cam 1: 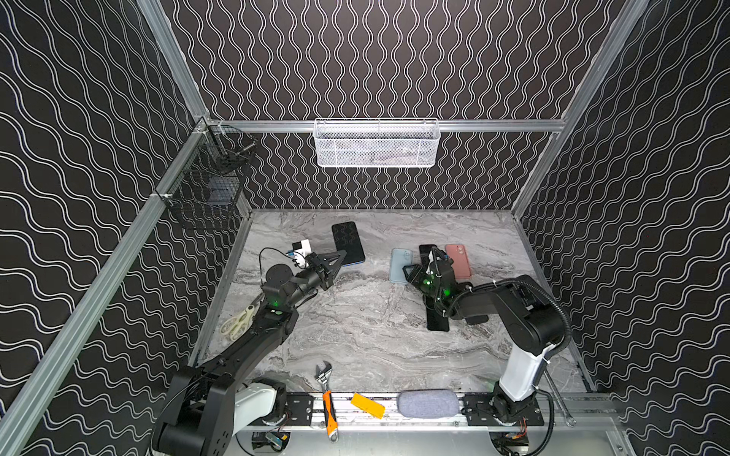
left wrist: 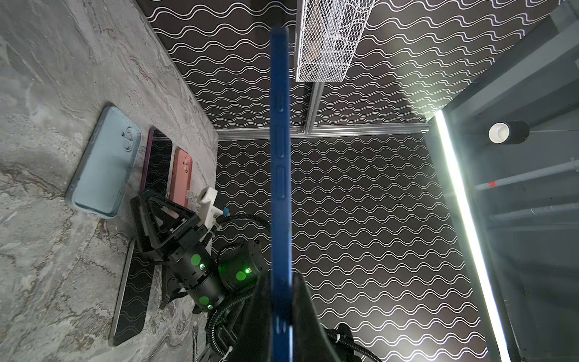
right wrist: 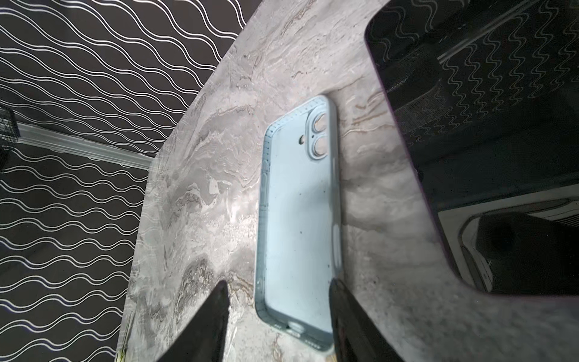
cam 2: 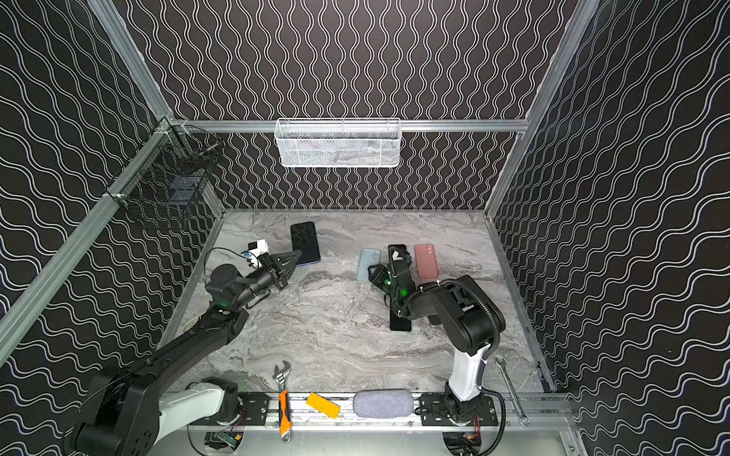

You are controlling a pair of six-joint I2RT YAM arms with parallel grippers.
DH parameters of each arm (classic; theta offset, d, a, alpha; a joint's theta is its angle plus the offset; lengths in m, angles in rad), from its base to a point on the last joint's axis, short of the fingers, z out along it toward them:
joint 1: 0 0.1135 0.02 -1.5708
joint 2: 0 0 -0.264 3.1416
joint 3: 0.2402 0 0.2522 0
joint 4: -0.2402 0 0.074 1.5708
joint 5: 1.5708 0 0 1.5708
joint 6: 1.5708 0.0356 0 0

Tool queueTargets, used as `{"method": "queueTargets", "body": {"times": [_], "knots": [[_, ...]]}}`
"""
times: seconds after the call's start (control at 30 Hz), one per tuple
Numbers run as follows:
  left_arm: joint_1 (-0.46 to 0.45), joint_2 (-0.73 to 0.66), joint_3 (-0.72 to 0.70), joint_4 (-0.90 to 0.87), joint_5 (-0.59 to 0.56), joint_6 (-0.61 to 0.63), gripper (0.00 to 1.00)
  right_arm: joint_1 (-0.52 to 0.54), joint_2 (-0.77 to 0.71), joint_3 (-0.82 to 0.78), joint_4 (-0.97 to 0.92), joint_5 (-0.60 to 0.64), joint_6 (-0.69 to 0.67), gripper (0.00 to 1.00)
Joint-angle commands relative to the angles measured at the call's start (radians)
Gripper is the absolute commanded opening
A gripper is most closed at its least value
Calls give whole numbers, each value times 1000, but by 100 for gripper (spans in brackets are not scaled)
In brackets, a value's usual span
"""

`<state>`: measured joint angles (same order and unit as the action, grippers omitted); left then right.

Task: Take the phone out of the phone case
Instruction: Place the phone case at the top-center of the table, then place the phone at the top-center of the table.

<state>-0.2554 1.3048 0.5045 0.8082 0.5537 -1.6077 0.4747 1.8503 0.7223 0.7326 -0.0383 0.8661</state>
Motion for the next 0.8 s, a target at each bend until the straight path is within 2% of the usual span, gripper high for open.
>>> {"method": "queueTargets", "body": {"times": [0.0,0.4,0.63,0.77], "knots": [[2,-2,-1,63,1,35,0,-1,-17,-7,10,27,-24,53],[1,39,-5,60,20,105,0,-2,-130,-18,-31,60,-118,56],[1,141,41,49,87,226,0,-4,-266,-18,-117,60,-217,66],[1,207,68,46,89,293,0,-5,-350,-13,-202,60,-284,72]]}}
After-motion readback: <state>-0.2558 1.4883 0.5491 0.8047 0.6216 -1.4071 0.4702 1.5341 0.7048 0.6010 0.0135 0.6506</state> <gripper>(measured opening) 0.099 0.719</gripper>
